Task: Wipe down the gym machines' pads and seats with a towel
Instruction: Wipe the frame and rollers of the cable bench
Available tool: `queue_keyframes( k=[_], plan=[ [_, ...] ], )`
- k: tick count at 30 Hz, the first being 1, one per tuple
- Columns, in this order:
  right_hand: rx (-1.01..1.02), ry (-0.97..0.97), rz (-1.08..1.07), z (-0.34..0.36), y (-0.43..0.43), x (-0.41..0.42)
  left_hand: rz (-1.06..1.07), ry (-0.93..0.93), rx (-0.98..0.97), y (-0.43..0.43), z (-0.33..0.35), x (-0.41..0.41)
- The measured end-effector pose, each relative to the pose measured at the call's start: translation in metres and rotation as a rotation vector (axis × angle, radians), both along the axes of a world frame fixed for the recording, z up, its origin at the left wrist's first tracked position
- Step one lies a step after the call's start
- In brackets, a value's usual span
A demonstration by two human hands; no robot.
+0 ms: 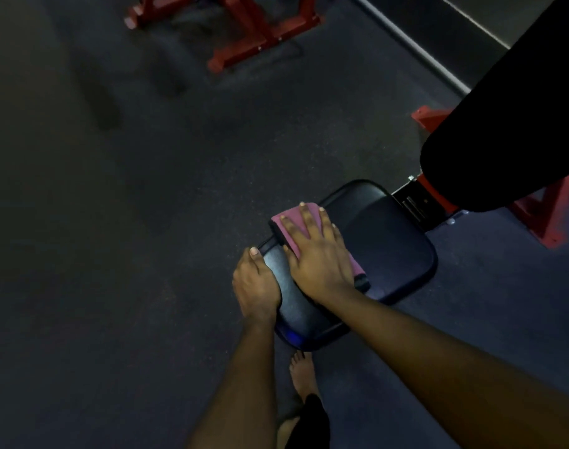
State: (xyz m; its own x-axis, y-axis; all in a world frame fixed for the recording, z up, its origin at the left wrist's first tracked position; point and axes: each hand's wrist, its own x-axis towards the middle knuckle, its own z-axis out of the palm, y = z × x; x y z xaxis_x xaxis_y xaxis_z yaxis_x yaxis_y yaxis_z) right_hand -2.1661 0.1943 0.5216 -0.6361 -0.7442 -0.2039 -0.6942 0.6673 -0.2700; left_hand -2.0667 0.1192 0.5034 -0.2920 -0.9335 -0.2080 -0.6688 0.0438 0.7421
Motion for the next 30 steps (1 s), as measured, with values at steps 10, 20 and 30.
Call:
queue_keyframes(
  k=[10, 20, 30],
  plan=[
    [-0.084, 0.010, 0.112, 0.002, 0.013, -0.008, 0.092, -0.092, 0.063, 0.010, 0.011, -0.008],
    [-0.083, 0.061, -0.121, -0.008, -0.012, -0.068, 0.159, -0.043, -0.019, 0.016, 0.004, -0.009],
    [-0.076, 0.021, -0.117, -0.009, -0.007, -0.087, 0.171, -0.081, -0.007, 0.017, 0.007, -0.010]
  ],
)
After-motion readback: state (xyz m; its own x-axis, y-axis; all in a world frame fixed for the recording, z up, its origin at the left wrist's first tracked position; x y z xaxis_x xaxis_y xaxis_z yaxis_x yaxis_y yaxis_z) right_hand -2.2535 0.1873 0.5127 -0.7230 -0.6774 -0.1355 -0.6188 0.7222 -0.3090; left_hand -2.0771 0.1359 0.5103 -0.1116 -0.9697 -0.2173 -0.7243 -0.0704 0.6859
